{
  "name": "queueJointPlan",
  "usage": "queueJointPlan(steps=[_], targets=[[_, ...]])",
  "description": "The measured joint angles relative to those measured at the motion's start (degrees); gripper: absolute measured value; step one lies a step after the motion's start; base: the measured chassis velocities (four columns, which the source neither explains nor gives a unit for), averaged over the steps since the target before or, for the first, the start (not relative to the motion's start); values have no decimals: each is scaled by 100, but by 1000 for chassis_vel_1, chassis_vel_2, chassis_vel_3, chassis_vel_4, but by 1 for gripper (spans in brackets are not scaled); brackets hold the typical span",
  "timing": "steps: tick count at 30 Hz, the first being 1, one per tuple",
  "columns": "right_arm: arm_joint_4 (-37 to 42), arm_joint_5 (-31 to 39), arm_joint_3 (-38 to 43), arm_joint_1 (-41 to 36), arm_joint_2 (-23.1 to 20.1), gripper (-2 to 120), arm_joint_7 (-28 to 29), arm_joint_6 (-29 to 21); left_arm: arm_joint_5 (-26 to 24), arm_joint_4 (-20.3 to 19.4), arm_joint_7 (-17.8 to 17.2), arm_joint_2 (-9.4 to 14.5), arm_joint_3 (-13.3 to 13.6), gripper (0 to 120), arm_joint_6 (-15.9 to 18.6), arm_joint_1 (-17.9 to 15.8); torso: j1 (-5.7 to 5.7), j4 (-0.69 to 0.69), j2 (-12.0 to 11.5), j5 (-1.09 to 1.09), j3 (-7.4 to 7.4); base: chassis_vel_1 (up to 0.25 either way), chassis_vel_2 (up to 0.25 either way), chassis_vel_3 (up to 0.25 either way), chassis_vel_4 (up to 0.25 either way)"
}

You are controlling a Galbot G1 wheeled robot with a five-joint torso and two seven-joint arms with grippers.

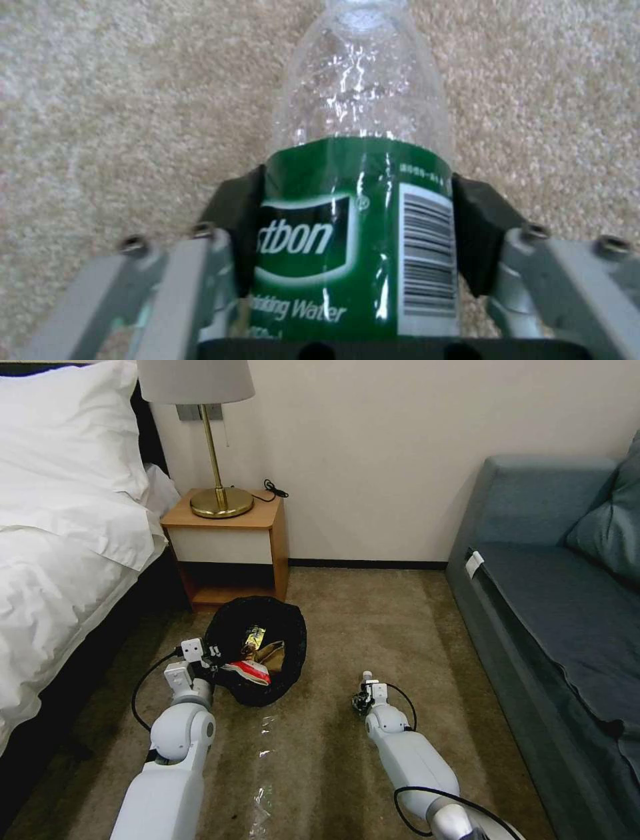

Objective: Pick up the trash bin, then pick up the garbage on the floor and place it into the trash bin.

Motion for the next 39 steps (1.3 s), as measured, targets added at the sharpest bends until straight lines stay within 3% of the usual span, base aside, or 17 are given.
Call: queueJointPlan(steps=[2,5,11,16,21,31,39], targets=[[-26,-45,32,0,27,40,2,43,-5,-8,0,5,0,2,0,0,0,0,0,0,0,0,0,0,0],[-25,-62,52,-5,32,33,4,59,-10,-22,0,9,1,2,0,0,0,0,0,0,0,0,0,0,0],[4,-80,91,-7,31,23,26,103,-23,-30,0,18,3,2,0,-6,0,0,0,0,0,0,0,0,0],[310,12,90,-53,-27,23,127,216,-27,2,-1,19,3,2,-1,-13,0,0,0,1,1,0,0,0,0],[1557,378,-45,-333,-322,23,207,210,-11,103,16,-38,37,2,-19,-15,0,0,0,0,0,0,0,0,0],[3639,453,-473,-828,-616,23,470,233,23,152,27,-86,132,2,-37,-28,0,-1,0,0,0,0,0,0,0],[4775,450,-1127,-1040,-654,23,731,287,34,101,27,-84,136,2,-37,49,0,0,0,0,0,0,0,0,0]])
